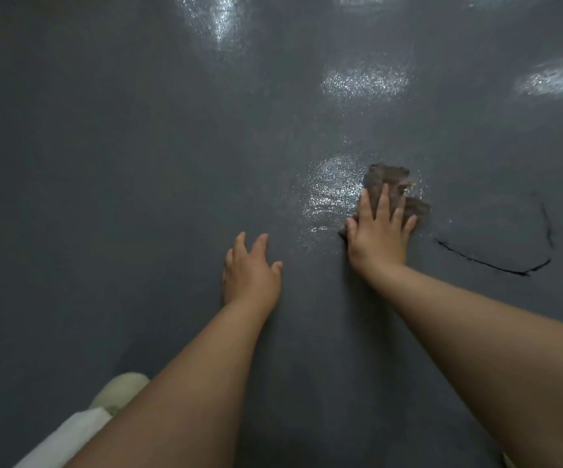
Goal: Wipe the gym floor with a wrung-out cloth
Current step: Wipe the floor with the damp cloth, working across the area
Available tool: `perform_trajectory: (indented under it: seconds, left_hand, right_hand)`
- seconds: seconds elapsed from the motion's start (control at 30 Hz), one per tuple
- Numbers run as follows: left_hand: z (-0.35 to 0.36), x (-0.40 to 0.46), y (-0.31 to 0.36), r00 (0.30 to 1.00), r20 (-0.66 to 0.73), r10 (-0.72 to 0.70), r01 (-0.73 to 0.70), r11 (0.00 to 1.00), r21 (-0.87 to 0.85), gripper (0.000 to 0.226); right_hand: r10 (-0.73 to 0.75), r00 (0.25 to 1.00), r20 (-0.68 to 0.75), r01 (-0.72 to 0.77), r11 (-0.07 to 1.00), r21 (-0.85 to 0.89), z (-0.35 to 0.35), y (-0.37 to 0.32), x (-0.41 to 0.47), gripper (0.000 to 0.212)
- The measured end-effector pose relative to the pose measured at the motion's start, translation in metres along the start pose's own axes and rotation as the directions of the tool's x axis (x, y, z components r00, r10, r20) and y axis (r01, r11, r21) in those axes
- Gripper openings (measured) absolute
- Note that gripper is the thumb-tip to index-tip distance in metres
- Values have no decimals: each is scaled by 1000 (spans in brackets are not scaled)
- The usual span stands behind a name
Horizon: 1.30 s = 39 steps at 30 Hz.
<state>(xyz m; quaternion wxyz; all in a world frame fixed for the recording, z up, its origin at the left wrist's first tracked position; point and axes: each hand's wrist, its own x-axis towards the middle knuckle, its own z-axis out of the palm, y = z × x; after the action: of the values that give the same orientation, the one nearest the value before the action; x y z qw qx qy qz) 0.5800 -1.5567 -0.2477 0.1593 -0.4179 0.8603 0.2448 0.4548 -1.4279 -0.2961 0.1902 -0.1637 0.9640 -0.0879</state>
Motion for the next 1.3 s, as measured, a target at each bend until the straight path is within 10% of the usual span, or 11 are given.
perform_trajectory:
  seconds: [0.13,0.37,0.57,0.77,0.87,1.1,1.2,1.3]
  left_hand:
    - [-10,15,-4,999,-53,-9,9,1000,-12,51]
    - [-19,37,-10,997,-42,-61,62,998,13,52]
    - [-27,54,-6,997,-17,-77,77,997,-7,56]
    - [-40,73,-10,979,152,-133,111,983,144,110]
    - [-45,85,-13,974,180,-134,95,973,210,118]
    - [-43,90,-20,986,82,-146,128,973,191,128]
    - [-44,91,-19,987,67,-144,132,977,165,129]
    - [-44,93,-19,986,79,-147,134,981,142,129]
  right_hand:
    - [-325,935,143,338,938,-77,19,-38,-32,57]
    - [-815,515,265,857,501,-123,35,-42,-35,53]
    - [-708,688,161,726,672,-146,-1,-32,55,61]
    - [-280,957,77,287,952,-105,-33,-48,120,59]
    - [-344,929,134,361,924,-128,-21,-89,104,59]
    - [-836,469,286,882,460,-103,16,-122,74,58]
    - [-830,519,202,855,504,-126,-1,-117,128,57]
    - [-649,755,92,655,740,-154,-29,-122,185,55]
